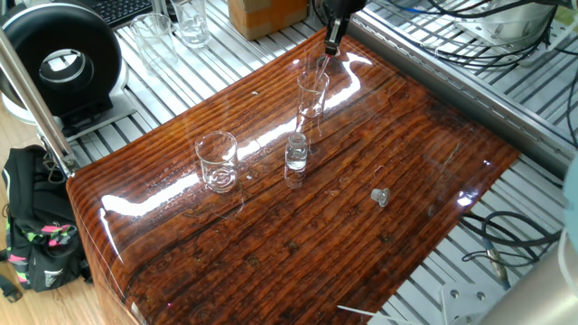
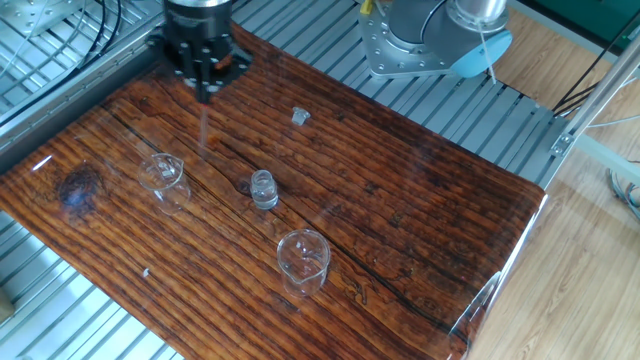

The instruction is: Transfer liquid using a dropper

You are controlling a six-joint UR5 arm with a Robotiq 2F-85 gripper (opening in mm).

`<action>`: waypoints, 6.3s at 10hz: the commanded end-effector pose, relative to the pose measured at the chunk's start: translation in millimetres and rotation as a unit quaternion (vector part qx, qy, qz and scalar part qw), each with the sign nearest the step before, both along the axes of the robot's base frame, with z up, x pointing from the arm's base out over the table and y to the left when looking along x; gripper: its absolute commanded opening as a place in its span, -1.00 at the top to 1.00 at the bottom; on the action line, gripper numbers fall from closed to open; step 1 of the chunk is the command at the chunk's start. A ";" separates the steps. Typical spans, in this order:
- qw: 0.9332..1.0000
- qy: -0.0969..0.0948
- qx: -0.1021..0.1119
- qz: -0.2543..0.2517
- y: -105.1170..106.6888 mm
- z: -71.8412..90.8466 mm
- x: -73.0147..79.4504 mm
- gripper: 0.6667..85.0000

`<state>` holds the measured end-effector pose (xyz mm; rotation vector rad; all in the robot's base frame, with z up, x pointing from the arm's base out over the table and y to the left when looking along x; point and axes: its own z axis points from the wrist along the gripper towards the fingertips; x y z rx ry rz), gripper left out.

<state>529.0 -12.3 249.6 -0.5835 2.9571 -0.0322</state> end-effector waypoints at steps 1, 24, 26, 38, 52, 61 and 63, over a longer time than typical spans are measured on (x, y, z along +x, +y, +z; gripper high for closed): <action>0.994 0.027 0.082 -0.071 59.9 6.7 -16.0 0.97; 0.944 0.085 0.191 -0.257 159.8 -56.4 29.5 0.98; 0.945 0.077 0.186 -0.258 158.2 -61.7 34.8 0.98; 0.948 0.054 0.183 -0.256 165.6 -87.7 50.6 0.98; 0.953 0.037 0.162 -0.254 173.8 -123.8 48.6 0.98; 0.957 0.025 0.166 -0.235 176.9 -126.6 53.3 0.97; 0.959 0.029 0.165 -0.229 178.0 -128.5 50.2 0.93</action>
